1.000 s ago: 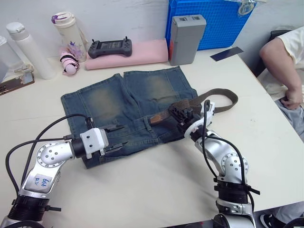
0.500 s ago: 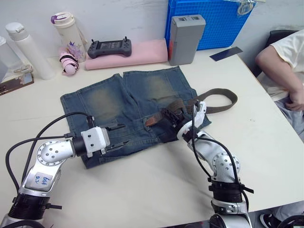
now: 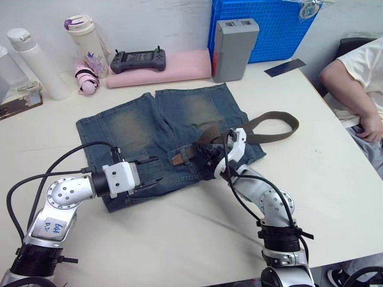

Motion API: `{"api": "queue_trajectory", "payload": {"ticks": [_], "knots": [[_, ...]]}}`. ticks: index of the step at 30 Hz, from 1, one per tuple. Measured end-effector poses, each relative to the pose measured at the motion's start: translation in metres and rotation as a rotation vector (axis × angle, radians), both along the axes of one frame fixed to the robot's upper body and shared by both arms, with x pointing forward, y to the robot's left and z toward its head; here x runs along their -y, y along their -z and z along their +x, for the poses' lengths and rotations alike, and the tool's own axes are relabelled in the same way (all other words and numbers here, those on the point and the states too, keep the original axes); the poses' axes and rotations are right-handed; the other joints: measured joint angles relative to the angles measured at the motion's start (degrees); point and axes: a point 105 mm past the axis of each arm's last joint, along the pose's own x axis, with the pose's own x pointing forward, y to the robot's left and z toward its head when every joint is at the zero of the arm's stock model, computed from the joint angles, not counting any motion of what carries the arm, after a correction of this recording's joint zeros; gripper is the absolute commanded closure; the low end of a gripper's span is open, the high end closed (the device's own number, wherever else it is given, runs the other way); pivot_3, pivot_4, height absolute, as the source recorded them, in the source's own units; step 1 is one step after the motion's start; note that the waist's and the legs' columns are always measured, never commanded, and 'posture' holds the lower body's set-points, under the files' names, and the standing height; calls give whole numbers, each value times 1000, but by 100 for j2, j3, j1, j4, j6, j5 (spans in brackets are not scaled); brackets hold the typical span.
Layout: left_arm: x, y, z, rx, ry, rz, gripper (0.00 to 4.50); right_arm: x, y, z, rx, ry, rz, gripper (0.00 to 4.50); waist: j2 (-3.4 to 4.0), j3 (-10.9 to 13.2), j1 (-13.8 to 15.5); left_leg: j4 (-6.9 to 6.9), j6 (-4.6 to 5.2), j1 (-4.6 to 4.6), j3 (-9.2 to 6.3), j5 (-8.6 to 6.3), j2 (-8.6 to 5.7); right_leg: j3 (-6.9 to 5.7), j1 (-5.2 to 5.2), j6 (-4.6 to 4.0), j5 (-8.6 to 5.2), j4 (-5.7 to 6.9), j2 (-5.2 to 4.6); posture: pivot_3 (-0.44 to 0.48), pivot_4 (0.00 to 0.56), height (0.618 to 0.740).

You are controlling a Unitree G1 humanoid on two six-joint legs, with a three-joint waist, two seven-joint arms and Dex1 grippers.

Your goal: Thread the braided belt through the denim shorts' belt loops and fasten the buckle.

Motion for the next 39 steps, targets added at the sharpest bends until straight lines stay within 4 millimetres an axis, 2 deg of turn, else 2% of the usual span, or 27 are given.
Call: {"api": "queue_trajectory", "payload": {"ticks": [2, 6, 13, 27, 30, 34, 38, 39], "knots": [[-4, 7, 2, 73, 20, 102, 1727, -11, 13, -1, -54, -30, -28, 4500, 1, -1, 2, 0, -3, 4, 1, 2, 0, -1, 0, 0, 0, -2, 0, 0, 150, 709], [-7, 16, 9, 230, 72, 233, 1727, -14, 12, 2, -55, -31, -55, 4500, 2, -7, 13, 0, -3, 7, 4, 2, -2, -1, 3, 0, 0, -5, -1, 0, 150, 709], [-15, 19, 23, 398, 97, 291, 1727, -15, 13, 4, -72, -18, -42, 4500, 2, -10, -1, 0, -3, 7, 5, 2, -1, -2, -1, 0, 0, 14, -1, 0, 150, 709], [-3, 30, 34, 432, 176, 341, 1727, -17, 13, 4, -76, -3, -34, 4500, 3, -13, -27, 0, -3, 8, 5, 2, -3, 0, -14, 0, 0, 40, -3, 0, 150, 709], [-2, 29, 35, 436, 172, 337, 2509, -17, 13, 4, -75, -1, -35, 4500, 2, -14, -30, 0, -3, 8, 5, 2, -3, 0, -15, 0, 0, 43, -3, 0, 150, 709], [0, 30, 36, 443, 177, 343, 4408, -17, 13, 3, -69, -2, -40, 4500, 2, -14, -28, 0, -3, 7, 5, 2, -4, 0, -15, 0, 0, 43, -4, 0, 150, 709], [1, 29, 37, 452, 175, 345, 4469, -16, 13, 4, -65, 1, -44, 4500, 2, -14, -16, 0, -3, 7, 5, 2, -5, 1, -15, 0, 0, 43, -4, 0, 150, 709], [1, 29, 37, 453, 174, 346, 4498, -16, 12, 4, -63, 1, -44, 4088, 2, -14, -14, 0, -3, 7, 5, 2, -5, 1, -15, 0, 0, 43, -4, 0, 150, 709]]}}
